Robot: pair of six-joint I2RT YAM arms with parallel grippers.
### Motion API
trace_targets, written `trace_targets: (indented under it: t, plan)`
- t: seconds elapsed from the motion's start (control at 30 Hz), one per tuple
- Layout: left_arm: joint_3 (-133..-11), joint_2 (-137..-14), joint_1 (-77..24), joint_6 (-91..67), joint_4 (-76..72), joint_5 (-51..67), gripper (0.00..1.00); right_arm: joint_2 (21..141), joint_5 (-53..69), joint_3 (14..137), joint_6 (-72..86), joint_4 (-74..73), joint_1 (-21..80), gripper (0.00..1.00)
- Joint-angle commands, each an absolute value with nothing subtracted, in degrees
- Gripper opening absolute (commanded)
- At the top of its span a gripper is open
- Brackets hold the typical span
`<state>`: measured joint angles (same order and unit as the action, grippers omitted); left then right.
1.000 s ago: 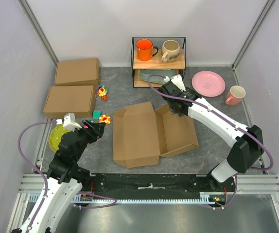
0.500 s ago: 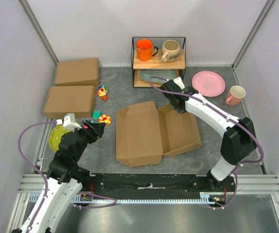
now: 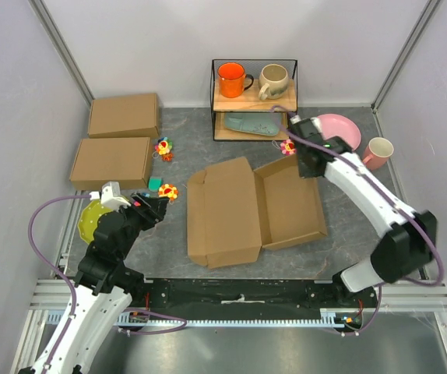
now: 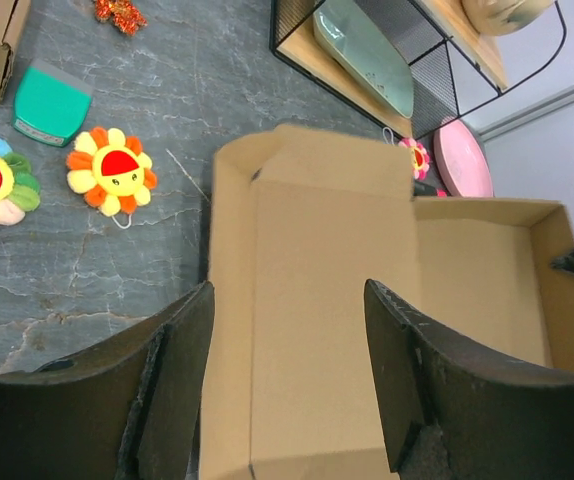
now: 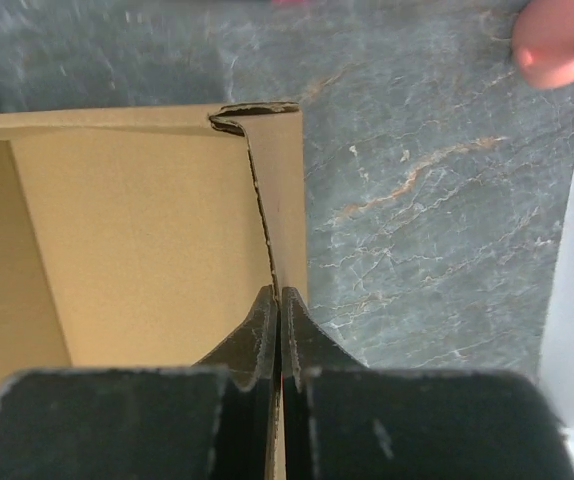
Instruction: Fold the paper box
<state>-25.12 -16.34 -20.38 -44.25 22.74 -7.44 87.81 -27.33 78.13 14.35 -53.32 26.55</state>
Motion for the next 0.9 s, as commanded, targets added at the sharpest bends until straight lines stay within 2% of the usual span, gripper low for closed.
trace_targets:
  t: [0.0,0.17,0.4,0.53,0.67,0.73,0.87]
  plan:
    - [-29.8,-16.5,-20.5,-41.8,22.0,-8.9,0.68,75.9,-17.1,78.4,19.6,-51.1,21.6,0.00]
    - [-33.8,-18.2,-20.5,-39.3,22.1,-12.1,0.69,68.0,-5.2,74.5,24.4,-51.0,15.7,0.00]
    - [-37.4,-18.0,-20.5,-36.3,22.2,-15.1,0.70,57.9,3.9,66.6,34.2,-48.7,13.3,0.00]
    - [-37.2,-17.4,-20.5,-38.0,23.1,-14.6,0.70,48.4,4.2,57.5,46.0,-42.8,12.6,0.00]
    - [-36.1,-16.0,-20.5,-39.4,23.3,-15.0,0.70,36.5,2.9,41.8,60.7,-32.7,12.4,0.00]
    - [-36.2,-15.8,-20.5,-39.2,23.5,-16.0,0.70,33.2,0.5,37.5,68.0,-30.4,12.5,0.00]
    - [-37.3,-15.9,-20.5,-38.0,25.0,-19.0,0.70,30.3,-4.6,32.6,73.0,-30.4,12.4,0.00]
